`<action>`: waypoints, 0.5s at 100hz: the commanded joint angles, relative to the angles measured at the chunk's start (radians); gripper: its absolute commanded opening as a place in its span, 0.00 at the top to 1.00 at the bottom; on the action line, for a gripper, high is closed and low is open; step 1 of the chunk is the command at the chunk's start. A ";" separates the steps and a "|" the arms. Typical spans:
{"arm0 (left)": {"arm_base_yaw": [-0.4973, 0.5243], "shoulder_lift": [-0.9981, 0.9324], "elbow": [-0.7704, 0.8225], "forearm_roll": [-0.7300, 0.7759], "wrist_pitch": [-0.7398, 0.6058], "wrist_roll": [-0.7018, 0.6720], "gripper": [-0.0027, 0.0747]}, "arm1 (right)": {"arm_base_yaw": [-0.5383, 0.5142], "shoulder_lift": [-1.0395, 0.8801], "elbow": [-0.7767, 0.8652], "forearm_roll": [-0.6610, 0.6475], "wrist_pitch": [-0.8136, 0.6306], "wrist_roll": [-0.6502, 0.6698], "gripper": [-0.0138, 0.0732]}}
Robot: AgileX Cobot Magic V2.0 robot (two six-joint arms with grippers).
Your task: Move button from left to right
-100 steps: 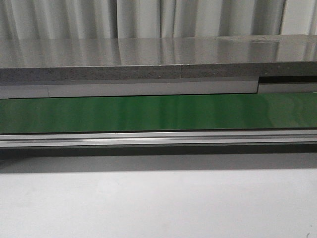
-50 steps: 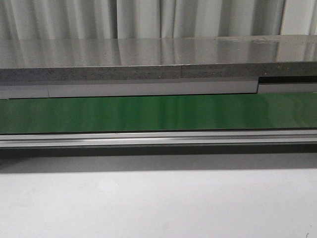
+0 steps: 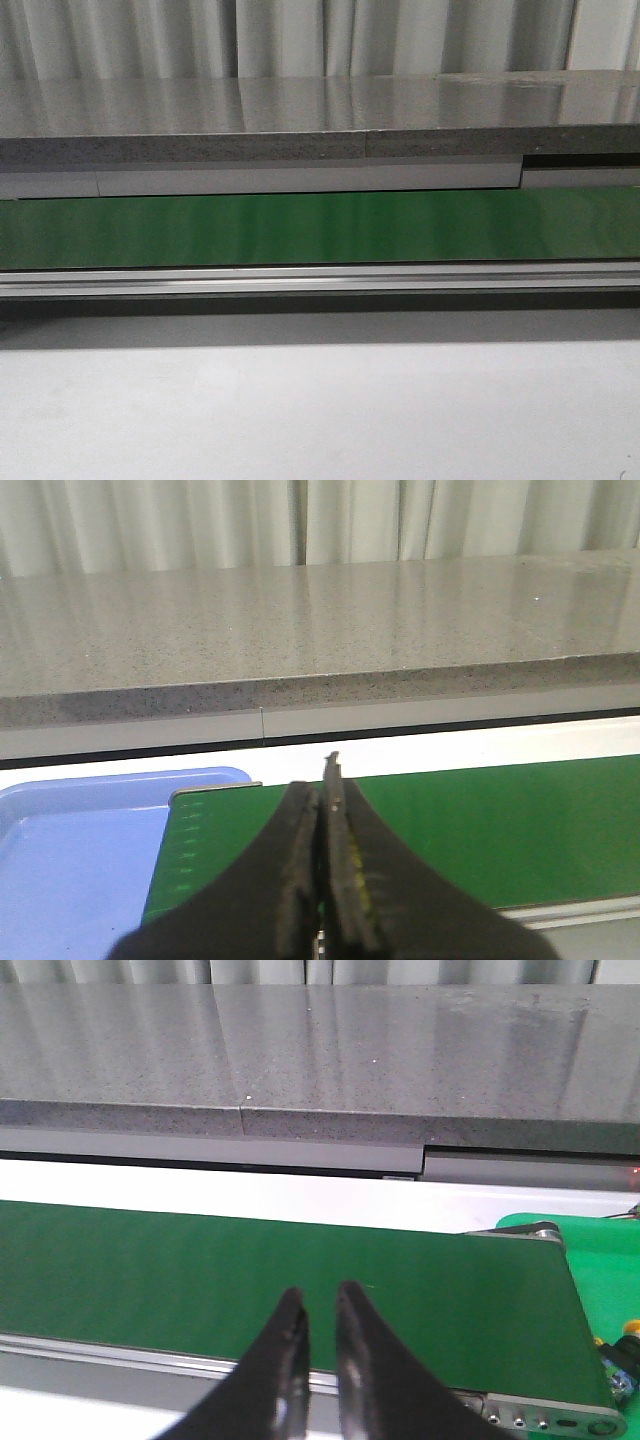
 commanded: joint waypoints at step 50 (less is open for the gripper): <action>-0.011 0.005 -0.028 -0.010 -0.080 -0.002 0.99 | 0.001 0.001 -0.024 0.004 -0.065 -0.005 0.92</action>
